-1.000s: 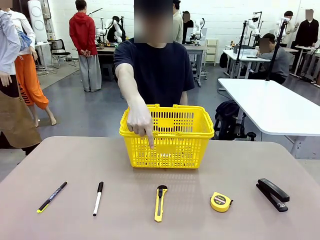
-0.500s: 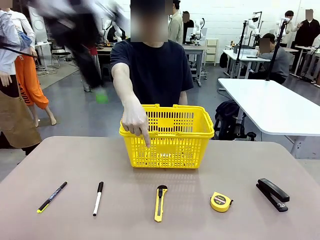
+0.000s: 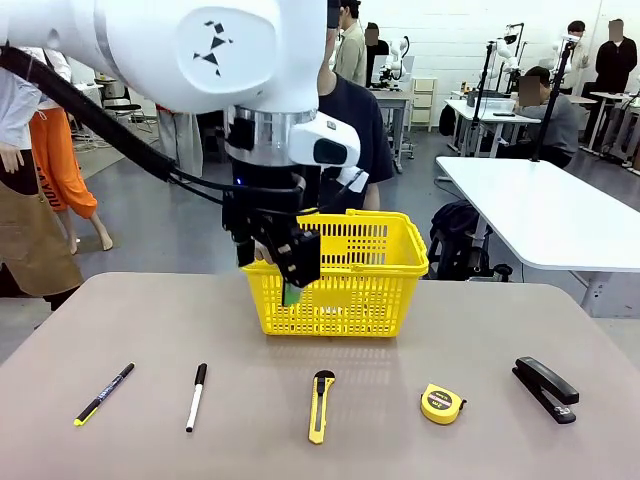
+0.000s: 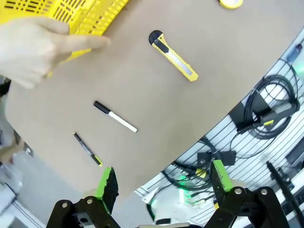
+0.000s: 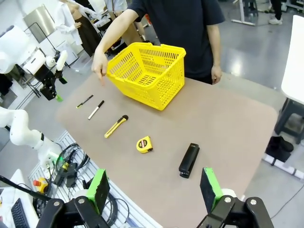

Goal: Place the items the person wants into the basket.
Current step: Pick up the item the person points to and place it in the Market Basket.

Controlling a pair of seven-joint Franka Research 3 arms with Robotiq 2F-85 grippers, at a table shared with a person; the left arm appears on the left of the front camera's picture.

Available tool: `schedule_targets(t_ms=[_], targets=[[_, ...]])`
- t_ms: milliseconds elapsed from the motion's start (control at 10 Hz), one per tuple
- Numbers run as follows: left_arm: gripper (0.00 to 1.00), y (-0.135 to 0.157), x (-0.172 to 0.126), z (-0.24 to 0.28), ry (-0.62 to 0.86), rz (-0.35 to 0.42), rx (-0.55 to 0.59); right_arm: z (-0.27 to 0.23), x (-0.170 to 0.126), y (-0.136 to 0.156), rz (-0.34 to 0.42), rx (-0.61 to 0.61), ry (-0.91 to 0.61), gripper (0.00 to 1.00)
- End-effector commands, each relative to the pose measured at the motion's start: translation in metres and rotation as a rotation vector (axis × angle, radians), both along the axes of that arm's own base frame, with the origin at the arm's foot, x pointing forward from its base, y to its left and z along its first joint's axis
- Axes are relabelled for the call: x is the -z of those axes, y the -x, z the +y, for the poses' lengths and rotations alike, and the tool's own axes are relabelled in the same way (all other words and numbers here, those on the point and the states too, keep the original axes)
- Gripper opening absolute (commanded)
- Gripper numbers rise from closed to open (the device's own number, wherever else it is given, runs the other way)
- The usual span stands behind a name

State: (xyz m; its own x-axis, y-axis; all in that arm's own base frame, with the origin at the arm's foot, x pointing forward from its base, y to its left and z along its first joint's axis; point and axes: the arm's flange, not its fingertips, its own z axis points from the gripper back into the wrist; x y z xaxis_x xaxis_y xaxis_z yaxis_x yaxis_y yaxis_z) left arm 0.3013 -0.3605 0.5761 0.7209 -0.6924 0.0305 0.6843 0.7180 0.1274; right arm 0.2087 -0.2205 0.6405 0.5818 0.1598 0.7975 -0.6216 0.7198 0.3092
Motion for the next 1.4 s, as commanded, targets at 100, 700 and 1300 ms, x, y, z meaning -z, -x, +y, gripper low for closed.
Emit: schedule_targets(t_ms=[100,700,1300], targets=[[1.00,0.030,0.019,0.005,0.097,-0.115,-0.120,0.000,0.000,-0.001,-0.014,-0.019,-0.010,1.00],[1.00,0.017,0.009,0.000,0.052,-0.054,-0.091,0.000,0.000,-0.001,-0.014,-0.019,-0.010,1.00],[1.00,0.010,0.143,-0.039,0.132,-0.196,-0.353,0.000,0.000,-0.001,-0.014,-0.019,-0.010,1.00]])
